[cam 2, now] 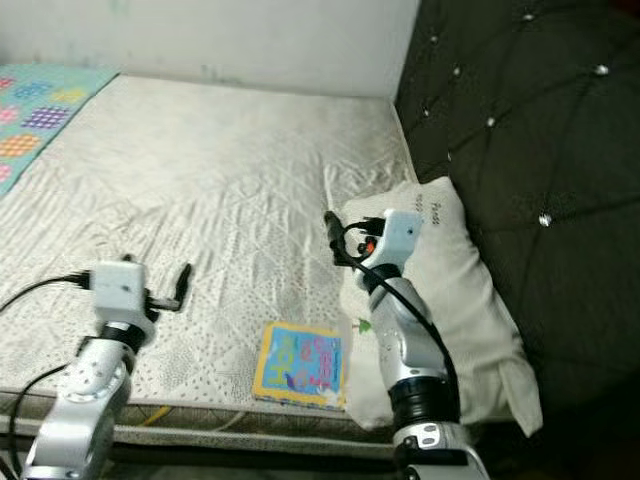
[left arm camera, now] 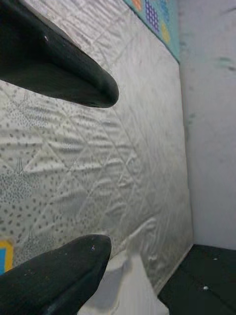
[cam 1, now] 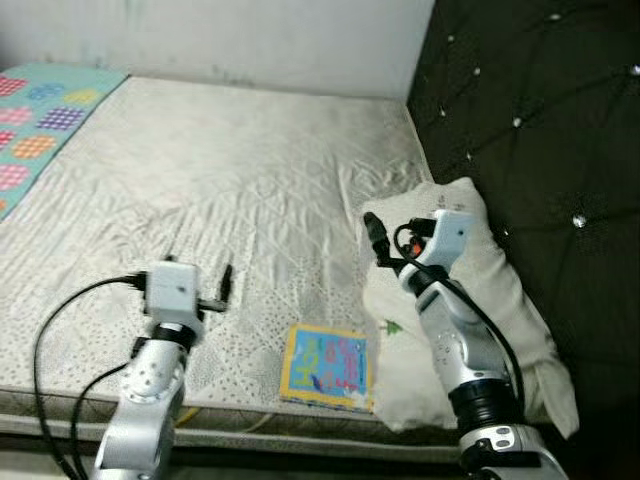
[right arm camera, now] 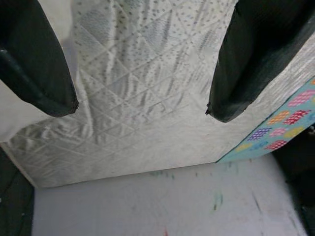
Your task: Clean up the room
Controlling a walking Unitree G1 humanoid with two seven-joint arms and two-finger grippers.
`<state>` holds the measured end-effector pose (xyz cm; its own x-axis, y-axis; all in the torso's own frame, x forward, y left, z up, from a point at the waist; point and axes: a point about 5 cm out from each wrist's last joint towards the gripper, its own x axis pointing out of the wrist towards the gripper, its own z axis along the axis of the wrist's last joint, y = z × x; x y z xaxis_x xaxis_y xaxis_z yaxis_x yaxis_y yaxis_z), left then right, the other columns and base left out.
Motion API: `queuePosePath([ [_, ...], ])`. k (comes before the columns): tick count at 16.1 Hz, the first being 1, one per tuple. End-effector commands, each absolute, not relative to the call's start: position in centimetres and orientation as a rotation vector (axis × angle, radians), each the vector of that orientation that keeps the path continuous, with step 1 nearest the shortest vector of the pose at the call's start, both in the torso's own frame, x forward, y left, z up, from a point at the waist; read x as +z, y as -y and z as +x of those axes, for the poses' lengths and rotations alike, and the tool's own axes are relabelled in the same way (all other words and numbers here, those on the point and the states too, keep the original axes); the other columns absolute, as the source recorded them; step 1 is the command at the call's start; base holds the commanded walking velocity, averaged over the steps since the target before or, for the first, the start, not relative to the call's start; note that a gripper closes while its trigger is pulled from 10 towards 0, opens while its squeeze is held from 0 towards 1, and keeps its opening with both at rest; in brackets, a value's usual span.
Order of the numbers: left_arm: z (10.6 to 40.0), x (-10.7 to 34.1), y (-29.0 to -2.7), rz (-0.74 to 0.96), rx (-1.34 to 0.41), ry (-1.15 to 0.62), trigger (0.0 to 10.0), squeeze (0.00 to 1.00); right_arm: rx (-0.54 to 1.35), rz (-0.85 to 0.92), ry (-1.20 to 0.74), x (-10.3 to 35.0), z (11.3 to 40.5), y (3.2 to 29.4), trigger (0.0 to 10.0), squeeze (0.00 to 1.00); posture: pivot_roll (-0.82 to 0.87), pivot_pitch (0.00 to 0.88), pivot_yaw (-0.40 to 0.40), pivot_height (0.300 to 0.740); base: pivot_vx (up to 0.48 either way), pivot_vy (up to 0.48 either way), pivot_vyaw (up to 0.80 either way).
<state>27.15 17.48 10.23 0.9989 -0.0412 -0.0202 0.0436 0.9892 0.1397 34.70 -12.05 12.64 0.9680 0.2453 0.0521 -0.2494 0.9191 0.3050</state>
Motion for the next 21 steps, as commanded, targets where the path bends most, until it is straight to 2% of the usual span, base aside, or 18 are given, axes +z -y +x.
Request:
queuePosePath([
  [1, 26.6, 9.9, -17.6, 0.116, -0.036, -0.012, 10.0, 0.00, 0.241, 0.303, 0.014, 12.3, 34.3, 12.2, 10.0, 0.00, 0.03, 0.000, -0.066, 0.740, 0.000, 0.000, 0.00],
  [4, 25.2, 10.4, -18.4, 0.121, 0.024, 0.046, 10.0, 0.00, 0.203, 0.273, 0.036, 12.4, 33.9, 13.3, 10.0, 0.00, 0.00, 0.000, -0.037, 0.740, 0.000, 0.000, 0.00],
  [6, 23.6, 9.7, -19.8, 0.098, 0.117, 0.030, 10.0, 0.00, 0.154, 0.263, 0.025, 11.7, 33.0, 14.8, 10.0, 0.00, 0.00, 0.000, -0.049, 0.740, 0.000, 0.000, 0.00],
  [8, 22.9, 9.4, -19.8, 0.107, 0.110, 0.035, 10.0, 0.00, 0.162, 0.228, -0.005, 10.7, 31.7, 15.6, 10.0, 0.00, 0.01, 0.000, -0.062, 0.740, 0.000, 0.000, 0.00],
  [11, 23.0, 9.6, -19.4, 0.145, 0.065, 0.058, 10.0, 0.00, 0.204, 0.078, -0.051, 9.1, 29.4, 17.3, 10.0, 0.00, -0.02, 0.000, -0.068, 0.740, 0.000, 0.000, 0.00],
  [13, 23.0, 9.6, -19.7, 0.155, 0.088, 0.057, 10.0, 0.00, 0.181, -0.092, -0.076, 8.1, 28.1, 19.1, 10.0, 0.00, -0.04, 0.000, -0.066, 0.740, 0.000, 0.000, 0.00],
  [16, 22.6, 9.4, -19.2, 0.120, 0.044, 0.036, 10.0, 0.00, 0.197, -0.072, -0.064, 8.3, 27.8, 18.8, 10.0, 0.00, -0.04, 0.000, -0.038, 0.740, 0.000, 0.000, 0.00],
  [21, 23.4, 10.5, -19.0, 0.097, 0.025, 0.048, 10.0, 0.00, 0.251, -0.173, 0.141, 13.9, 31.6, 15.7, 10.0, 0.00, -0.04, 0.000, 0.018, 0.740, 0.000, 0.000, 0.00],
])
